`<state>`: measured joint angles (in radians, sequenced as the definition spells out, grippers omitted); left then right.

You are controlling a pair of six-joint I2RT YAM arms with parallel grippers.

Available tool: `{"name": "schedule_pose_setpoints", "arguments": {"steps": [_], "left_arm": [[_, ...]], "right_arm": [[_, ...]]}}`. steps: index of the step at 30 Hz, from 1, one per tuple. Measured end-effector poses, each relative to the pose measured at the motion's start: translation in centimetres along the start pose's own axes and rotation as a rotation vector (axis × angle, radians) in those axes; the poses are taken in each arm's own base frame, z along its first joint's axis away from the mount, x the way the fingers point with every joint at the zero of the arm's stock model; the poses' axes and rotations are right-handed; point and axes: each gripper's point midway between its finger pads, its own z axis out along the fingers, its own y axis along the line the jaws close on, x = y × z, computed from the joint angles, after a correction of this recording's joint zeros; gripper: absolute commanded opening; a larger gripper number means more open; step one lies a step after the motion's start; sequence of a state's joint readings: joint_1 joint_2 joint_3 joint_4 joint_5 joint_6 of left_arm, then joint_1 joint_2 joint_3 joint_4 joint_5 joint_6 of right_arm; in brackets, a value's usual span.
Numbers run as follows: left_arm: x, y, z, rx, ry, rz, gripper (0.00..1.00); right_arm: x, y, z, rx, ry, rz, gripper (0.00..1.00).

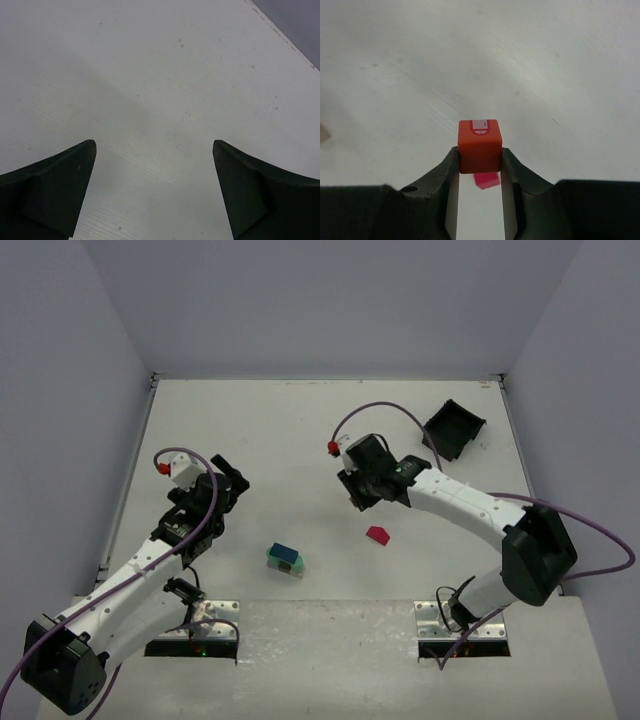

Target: Build the wood block tower

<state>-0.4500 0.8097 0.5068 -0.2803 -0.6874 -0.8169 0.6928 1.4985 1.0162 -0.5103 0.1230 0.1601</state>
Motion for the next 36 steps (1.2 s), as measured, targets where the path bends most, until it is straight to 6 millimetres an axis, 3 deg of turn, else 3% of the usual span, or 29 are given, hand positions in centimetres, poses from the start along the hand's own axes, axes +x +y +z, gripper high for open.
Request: {"name": "schedule_pose_setpoints", "arguments": {"steps": [6, 14, 20, 28, 36], "left_arm": [[0.0, 0.0, 0.0, 0.002, 0.002, 0.001, 1.00], [-0.1, -0.2, -0.2, 0.013, 0.002, -0.006, 1.00], [-0.5, -0.3, -0.4, 0.022, -0.007, -0.017, 1.00], [-0.9, -0.4, -0.8, 0.034, -0.017, -0.030, 1.00], [-1.2, -0.5, -1.0, 0.044, -0.025, -0.041, 1.00]], "right_arm": [[-4.5, 9.0, -3.6, -0.091, -0.135, -0.244, 0.16], [-4.3, 17.1, -5.1, -0.139, -0.133, -0.463, 0.19], [-5.5, 19.3, -5.2, -0.097, -0.114, -0.479, 0.19], [-3.5, 20.4, -5.4, -0.123, -0.035, -0.499, 0.20], [-2.8, 22.4, -5.7, -0.191, -0.001, -0.527, 0.21]]}}
